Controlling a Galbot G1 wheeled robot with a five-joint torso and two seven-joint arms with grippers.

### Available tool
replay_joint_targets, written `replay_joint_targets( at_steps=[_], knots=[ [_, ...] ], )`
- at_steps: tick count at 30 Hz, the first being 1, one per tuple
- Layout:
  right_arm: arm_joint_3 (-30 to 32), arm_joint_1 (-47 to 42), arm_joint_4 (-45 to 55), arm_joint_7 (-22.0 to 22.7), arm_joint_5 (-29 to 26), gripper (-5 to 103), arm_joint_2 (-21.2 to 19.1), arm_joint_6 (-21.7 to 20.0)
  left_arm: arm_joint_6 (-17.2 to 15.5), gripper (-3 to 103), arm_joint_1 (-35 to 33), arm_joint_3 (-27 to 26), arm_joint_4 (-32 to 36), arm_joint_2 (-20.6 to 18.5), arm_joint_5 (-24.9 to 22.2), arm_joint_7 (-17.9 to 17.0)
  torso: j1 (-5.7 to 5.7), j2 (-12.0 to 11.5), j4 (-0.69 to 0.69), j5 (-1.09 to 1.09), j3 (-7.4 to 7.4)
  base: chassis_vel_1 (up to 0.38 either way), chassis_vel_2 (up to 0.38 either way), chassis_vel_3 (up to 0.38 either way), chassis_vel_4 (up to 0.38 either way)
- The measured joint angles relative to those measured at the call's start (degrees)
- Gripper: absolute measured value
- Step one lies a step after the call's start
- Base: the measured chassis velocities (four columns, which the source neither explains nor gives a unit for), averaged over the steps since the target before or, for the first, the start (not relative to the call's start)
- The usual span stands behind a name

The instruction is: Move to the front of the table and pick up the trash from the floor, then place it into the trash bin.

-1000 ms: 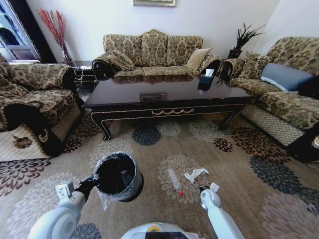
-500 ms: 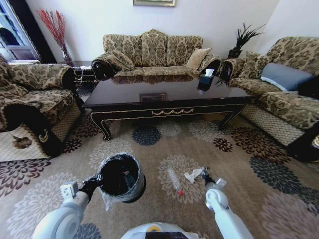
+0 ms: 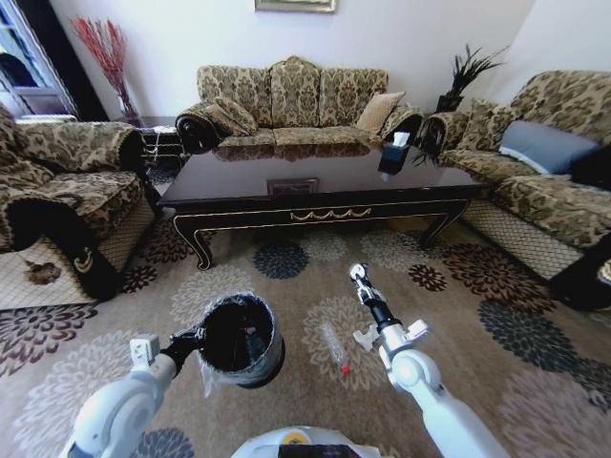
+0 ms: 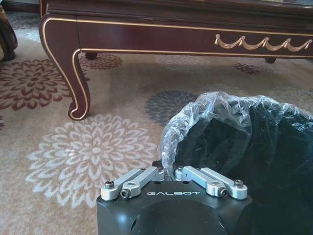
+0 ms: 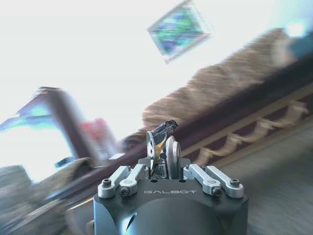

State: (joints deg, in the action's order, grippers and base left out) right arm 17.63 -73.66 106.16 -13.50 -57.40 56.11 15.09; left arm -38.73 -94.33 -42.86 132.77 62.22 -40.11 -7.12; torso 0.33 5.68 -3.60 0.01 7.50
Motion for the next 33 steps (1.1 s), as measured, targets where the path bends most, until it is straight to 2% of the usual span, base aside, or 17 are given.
replay_joint_targets(
  at_steps=[3,4,5,9,14,18,22,26,33],
  knots=[
    [-2.82,2.11,-1.25,-5.72,-0.02,25,-2.55,2.23,-0.29,4,0.95,0.91,-0.52,-0.17,-0.63,-0.07,0.0,0.0,0.0,-0.01,0.0,0.0,0.0,0.0,0.0],
    [-2.82,2.11,-1.25,-5.72,-0.02,25,-2.55,2.23,-0.29,4,0.95,0.91,-0.52,-0.17,-0.63,-0.07,0.0,0.0,0.0,-0.01,0.0,0.0,0.0,0.0,0.0],
    [-4.48,3.48,-1.82,-8.14,0.01,25,-3.47,2.71,-0.47,4,1.63,1.57,-0.96,-0.15,-0.72,-0.13,0.0,0.0,0.0,-0.01,0.0,0.0,0.0,0.0,0.0],
    [-9.92,8.44,-4.01,-12.5,1.67,25,-4.79,4.15,-1.03,4,3.21,3.47,-1.93,-0.04,-0.72,-0.77,0.0,0.0,0.01,-0.01,0.0,0.0,0.0,0.0,0.0],
    [-14.24,12.9,-6.78,-16.37,2.94,25,-5.82,5.43,-1.34,4,3.9,5.14,-2.4,-0.84,-0.72,-1.1,0.0,0.0,0.01,-0.01,0.0,0.0,0.0,0.0,0.0],
    [-19.25,17.73,-9.85,-22.38,3.13,25,-7.21,6.75,-2.03,4,6.74,7.98,-5.3,-2.56,-2.98,-3.07,0.0,0.0,0.01,-0.02,0.0,0.0,0.0,0.0,0.0],
    [-21.74,19.85,-11.22,-24.2,3.17,25,-7.51,6.94,-2.52,4,9.18,9.75,-7.0,-4.02,-5.06,-4.1,0.0,0.0,0.0,-0.02,0.01,0.0,0.0,0.0,0.0],
    [-26.86,24.43,-14.74,-26.38,3.91,25,-6.48,7.0,-2.6,4,13.56,13.16,-11.04,-7.43,-6.79,-4.15,0.0,0.0,0.0,-0.01,0.0,0.0,0.0,0.0,0.0],
    [-31.98,29.05,-19.08,-26.96,6.0,25,-4.25,7.0,-2.65,4,17.8,16.19,-13.97,-7.88,-7.06,-4.28,0.0,0.0,0.01,-0.01,0.01,0.0,0.0,0.0,0.0]
  ],
)
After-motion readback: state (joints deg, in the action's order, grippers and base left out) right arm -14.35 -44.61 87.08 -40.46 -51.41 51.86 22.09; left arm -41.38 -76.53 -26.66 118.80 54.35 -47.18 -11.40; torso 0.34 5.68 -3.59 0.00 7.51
